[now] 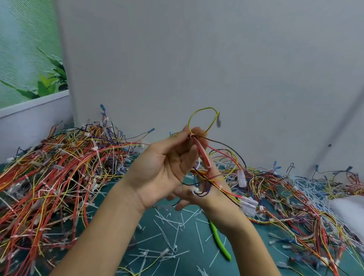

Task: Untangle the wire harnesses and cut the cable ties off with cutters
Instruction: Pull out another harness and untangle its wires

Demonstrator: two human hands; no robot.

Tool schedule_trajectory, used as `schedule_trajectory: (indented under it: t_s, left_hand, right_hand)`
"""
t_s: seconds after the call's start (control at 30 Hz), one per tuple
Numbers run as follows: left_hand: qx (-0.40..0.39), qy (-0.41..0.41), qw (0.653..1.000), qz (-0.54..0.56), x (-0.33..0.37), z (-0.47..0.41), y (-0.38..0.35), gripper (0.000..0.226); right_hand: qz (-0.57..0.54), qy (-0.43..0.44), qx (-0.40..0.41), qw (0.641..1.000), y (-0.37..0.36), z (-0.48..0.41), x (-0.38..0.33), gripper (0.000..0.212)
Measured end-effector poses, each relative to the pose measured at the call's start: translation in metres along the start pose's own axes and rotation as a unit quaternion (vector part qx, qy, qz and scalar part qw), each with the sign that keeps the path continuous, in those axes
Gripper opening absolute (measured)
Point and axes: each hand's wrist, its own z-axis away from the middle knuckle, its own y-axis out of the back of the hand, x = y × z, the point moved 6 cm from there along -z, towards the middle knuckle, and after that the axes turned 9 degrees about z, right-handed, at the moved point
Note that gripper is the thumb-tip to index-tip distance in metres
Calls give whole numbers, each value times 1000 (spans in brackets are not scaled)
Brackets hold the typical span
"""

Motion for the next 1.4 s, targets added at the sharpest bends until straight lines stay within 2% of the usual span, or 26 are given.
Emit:
schedule_trajectory:
  t_s: [0.07,0.17,0.3,0.4,0.5,0.6,0.67,0.77,0.87,0.93,1.07,1.17,1.27,1.33,1.37,1.4]
  left_hand:
    - [6,5,1000,-30,7,3,1,23]
    - [51,-16,995,-86,22,6,9,17]
    - [74,-43,984,-156,41,9,19,10]
    - [44,-43,975,-211,49,10,26,10]
    - [32,-92,945,-312,55,8,28,8]
    - [62,-226,852,-468,58,7,22,13]
    - [38,-268,824,-499,51,6,15,14]
    - [-3,-258,807,-531,38,2,11,22]
    - [-33,-239,801,-548,27,-1,10,25]
    - [-42,-239,801,-548,23,-2,9,26]
    - [-55,-245,778,-576,15,-4,8,22]
    - [-58,-247,751,-609,13,-6,11,20]
    - [-56,-233,769,-592,15,-8,16,20]
    - [-46,-216,790,-572,14,-12,22,20]
    - [-32,-208,810,-547,15,-15,27,19]
    - [-10,-192,846,-497,17,-18,35,19]
  right_hand:
    - [-58,13,32,998,8,-2,-5,53]
    - [-116,-3,130,985,32,-3,-12,20]
    - [-223,27,191,955,64,3,-21,17]
    - [-283,42,224,932,86,6,-29,11]
    - [-336,45,246,908,102,5,-29,16]
    - [-404,61,253,877,108,4,-25,25]
    - [-427,71,255,865,109,3,-22,23]
    - [-453,73,246,854,112,2,-16,17]
    - [-418,22,222,881,112,2,-9,10]
    - [-385,-28,215,897,110,2,-3,25]
    - [-422,-80,170,887,91,0,0,62]
    - [-452,-76,146,877,85,0,-4,56]
    - [-411,-67,154,896,87,0,-8,24]
    - [-374,-73,187,905,89,-1,-5,27]
    - [-359,-79,206,907,90,-2,-2,27]
    - [-349,-86,224,906,91,-3,0,23]
